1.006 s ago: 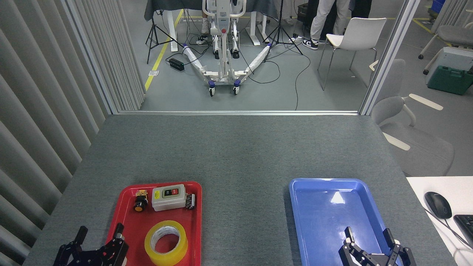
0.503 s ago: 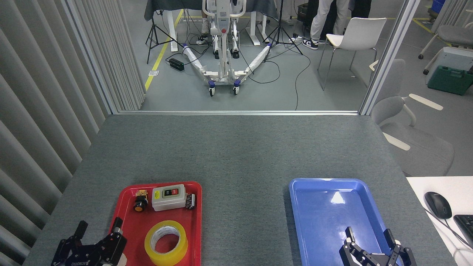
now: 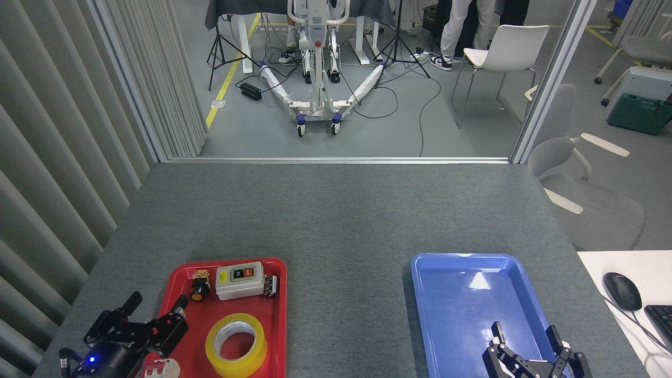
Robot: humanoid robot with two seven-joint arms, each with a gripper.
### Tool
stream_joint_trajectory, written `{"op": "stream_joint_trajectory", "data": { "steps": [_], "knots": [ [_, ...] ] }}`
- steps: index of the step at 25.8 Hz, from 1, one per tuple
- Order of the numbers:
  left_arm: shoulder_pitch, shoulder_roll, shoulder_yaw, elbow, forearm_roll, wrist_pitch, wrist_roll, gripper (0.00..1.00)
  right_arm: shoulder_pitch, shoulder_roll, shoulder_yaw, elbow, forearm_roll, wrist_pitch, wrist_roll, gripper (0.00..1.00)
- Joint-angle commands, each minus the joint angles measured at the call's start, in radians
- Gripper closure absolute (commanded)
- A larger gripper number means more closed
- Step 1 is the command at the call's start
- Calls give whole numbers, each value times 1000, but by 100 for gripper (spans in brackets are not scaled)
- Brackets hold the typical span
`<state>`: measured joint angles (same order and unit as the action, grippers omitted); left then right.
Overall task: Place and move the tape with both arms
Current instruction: 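Rotate the left gripper and move it over the yellow tape roll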
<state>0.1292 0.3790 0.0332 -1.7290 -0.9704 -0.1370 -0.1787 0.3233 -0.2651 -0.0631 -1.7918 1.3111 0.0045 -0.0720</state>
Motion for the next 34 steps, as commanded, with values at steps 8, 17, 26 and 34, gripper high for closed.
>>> {"op": "stream_joint_trajectory", "data": {
  "steps": [8,17,26,34],
  "knots": [
    [-114,118,-58,2,38,-39,-527,0,-3,12,0,0,0,0,-2,0],
    [-273,219,-233,52,150,-119,-794,0,-9,18,0,0,0,0,-6,0],
    [-424,304,-406,158,345,-104,-791,0,-7,18,2,0,0,-3,-14,0],
    [-484,322,-553,189,346,-1,-791,0,-4,17,2,2,2,-5,-12,0]
  ]
}}
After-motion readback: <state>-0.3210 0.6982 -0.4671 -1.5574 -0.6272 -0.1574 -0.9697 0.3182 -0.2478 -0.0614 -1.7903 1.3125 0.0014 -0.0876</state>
